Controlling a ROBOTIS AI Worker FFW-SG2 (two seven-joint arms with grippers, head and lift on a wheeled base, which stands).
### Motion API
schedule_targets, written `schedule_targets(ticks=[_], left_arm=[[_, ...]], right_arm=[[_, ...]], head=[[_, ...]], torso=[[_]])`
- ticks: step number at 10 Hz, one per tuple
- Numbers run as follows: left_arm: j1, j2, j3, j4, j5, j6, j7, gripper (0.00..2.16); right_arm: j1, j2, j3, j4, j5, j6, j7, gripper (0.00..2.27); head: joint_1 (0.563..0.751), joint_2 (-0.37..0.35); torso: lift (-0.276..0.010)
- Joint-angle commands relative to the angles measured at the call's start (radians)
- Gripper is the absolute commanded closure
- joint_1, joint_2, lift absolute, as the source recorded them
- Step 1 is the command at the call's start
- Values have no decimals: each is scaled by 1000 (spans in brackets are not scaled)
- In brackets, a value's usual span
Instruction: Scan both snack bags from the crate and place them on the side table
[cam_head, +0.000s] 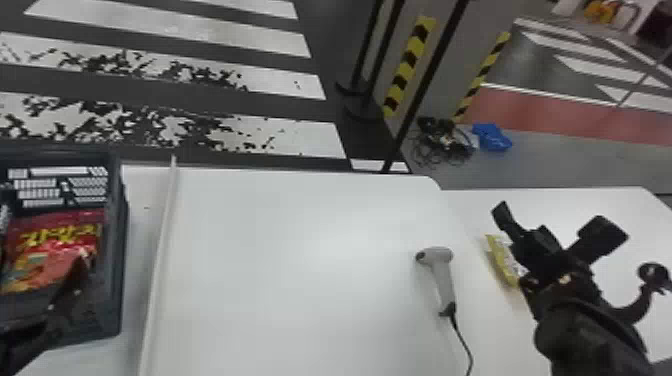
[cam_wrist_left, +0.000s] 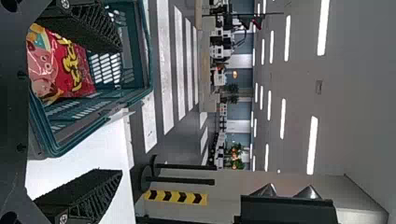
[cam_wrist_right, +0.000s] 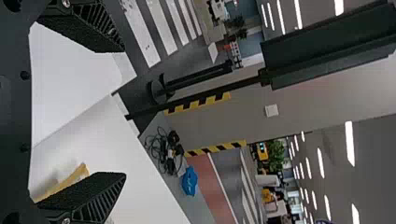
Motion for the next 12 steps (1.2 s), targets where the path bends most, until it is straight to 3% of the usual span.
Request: schedule_targets(ticks=[1,3,4,7,12], left_arm=[[0,-2,-1,-1,-5,0,2,70],[2,-2,2,-4,-7,0,6,70],[0,-4,2,-6,-7,0,6,70],[-11,-8,8,-1,-8,3,6,70],[-21,-13,10,10,-5,9,5,66]], right_arm=[[66,61,96,-113,-4,-22,-8,43],[167,112,224,-202,2,-139,-31,43],[236,127,297,-234,11,-283,-50,43],[382,132,469,-257,100,-583,-138,46],[462,150,597,-234,254,-571,-204,60]], head=[[695,-350],[695,-350],[695,-315],[695,-227],[695,-100]], torso=[[-95],[-95],[-95],[-95],[-95]])
